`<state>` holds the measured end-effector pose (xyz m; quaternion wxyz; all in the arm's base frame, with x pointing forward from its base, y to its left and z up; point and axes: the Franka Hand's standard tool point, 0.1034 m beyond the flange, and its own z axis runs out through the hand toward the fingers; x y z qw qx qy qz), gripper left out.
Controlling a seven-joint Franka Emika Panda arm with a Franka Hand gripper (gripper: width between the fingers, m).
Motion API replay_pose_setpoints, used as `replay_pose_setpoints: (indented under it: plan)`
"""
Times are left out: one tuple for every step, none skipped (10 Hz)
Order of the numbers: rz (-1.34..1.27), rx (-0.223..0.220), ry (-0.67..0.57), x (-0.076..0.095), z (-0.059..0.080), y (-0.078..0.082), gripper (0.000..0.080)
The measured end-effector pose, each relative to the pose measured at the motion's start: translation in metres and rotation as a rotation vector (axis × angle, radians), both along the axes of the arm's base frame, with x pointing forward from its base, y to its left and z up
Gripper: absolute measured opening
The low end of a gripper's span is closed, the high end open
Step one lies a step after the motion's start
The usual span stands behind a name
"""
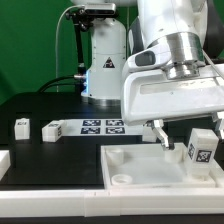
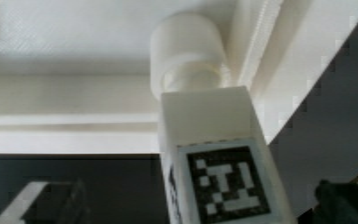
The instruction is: Assemble one leg
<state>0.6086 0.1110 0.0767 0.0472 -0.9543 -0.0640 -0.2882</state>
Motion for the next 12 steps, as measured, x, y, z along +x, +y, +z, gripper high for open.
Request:
replay_pose_setpoints:
  plan:
    - [0.000,0.000,0.000,-0.0001,-0.0002,0.0000,0.0648]
    - [0.000,0.000,0.000,-0.0001,-0.0002,0.0000,0.0648]
    - [0.000,0.000,0.000,-0.0001,-0.0003,0.0000,0.0649]
    - [0.000,0.000,0.000,-0.0001,-0.0003,0.0000,0.0649]
    - [0.001,-0.001,0.004,-0.0005,-0.0008,0.0001,0.0649]
    - [0.007,-0.003,0.053,-0.0027,-0.0039,0.0013,0.0649]
    - [0.004,-0.002,0.046,-0.0010,-0.0014,0.0012,0.0649]
    - [-0.024,0.010,0.069,-0.0015,-0.0022,0.0011,0.0649]
    - [-0.019,0.013,0.205,-0.0045,-0.0034,0.0051,0.0649]
    - [-0.009,0.011,0.299,-0.0017,0.0007,0.0063,0.0649]
    - [-0.003,0.010,0.365,-0.0002,-0.0002,0.0058,0.0649]
    - [0.009,0.008,0.489,-0.0049,-0.0016,0.0053,0.0649]
